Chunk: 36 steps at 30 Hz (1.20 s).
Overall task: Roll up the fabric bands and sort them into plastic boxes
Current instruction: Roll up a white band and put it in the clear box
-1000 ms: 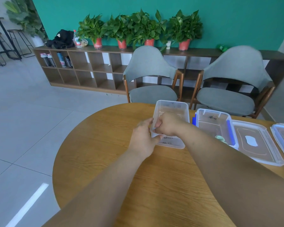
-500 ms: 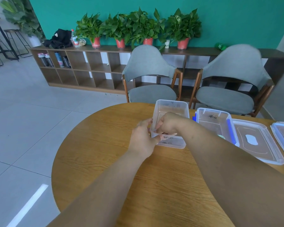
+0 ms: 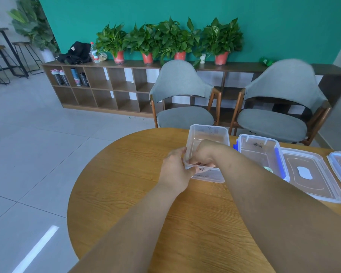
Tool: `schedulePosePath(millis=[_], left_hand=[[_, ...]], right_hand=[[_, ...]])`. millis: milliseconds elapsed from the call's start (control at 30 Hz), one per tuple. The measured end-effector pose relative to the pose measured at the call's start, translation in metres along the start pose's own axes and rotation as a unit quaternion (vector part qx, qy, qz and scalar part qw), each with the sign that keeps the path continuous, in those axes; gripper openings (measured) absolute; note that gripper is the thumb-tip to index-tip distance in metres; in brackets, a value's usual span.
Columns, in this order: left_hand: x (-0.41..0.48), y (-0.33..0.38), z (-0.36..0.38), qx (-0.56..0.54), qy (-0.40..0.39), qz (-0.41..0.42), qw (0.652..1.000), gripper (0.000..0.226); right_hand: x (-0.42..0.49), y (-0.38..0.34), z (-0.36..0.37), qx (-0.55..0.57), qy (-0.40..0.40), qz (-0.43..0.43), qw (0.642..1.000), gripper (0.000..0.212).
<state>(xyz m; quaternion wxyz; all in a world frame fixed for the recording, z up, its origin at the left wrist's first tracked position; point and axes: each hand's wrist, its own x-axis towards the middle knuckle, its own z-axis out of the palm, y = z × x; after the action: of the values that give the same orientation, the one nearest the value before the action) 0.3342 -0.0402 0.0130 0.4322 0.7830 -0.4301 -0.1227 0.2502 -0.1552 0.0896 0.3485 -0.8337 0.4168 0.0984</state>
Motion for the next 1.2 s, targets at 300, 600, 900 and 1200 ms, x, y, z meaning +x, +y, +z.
schedulePosePath(millis=[300, 600, 900, 1200], left_hand=[[0.003, -0.002, 0.000, 0.023, -0.003, 0.001, 1.000, 0.078], [0.002, -0.003, -0.003, 0.030, -0.010, 0.003, 0.999, 0.083], [-0.006, 0.007, -0.018, 0.058, -0.006, 0.004, 0.998, 0.077], [-0.033, 0.053, -0.026, 0.128, -0.012, 0.085, 0.988, 0.070]], right_hand=[[0.008, 0.003, 0.000, -0.070, 0.025, 0.002, 0.997, 0.017], [0.018, 0.006, -0.002, -0.075, 0.020, 0.015, 0.997, 0.020], [0.011, 0.007, -0.001, -0.099, 0.082, 0.028, 0.991, 0.010], [-0.048, 0.016, -0.019, -0.164, 0.220, 0.022, 0.961, 0.011]])
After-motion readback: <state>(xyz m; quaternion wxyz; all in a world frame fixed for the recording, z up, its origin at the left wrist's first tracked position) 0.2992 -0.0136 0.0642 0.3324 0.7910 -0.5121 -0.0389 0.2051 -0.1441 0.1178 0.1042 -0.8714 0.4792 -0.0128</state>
